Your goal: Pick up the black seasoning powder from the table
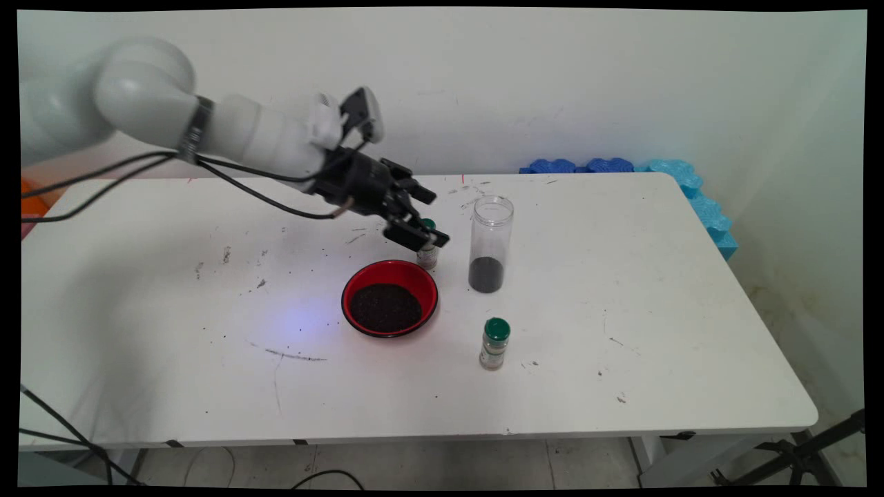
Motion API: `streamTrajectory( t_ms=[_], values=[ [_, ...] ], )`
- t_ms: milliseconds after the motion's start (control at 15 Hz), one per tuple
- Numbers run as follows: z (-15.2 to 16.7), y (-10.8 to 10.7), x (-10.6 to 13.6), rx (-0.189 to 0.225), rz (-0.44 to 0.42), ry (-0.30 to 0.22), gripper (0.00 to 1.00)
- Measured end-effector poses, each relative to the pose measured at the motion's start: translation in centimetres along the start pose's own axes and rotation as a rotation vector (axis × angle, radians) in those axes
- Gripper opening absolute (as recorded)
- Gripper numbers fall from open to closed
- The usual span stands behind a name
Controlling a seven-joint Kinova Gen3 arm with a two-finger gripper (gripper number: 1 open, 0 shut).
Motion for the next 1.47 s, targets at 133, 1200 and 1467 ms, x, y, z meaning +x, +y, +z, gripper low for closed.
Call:
streamTrajectory(
  t_ms=[133, 1200, 1467],
  values=[
    [1.9, -0.4, -0.2, -0.001, -0.015, 0.008, 1.0],
    [9.2, -2.1, -0.4, -0.047, -0.075, 0.073, 1.0],
    [9.7, -2.3, -0.4, -0.059, -0.084, 0.081, 1.0]
  ],
)
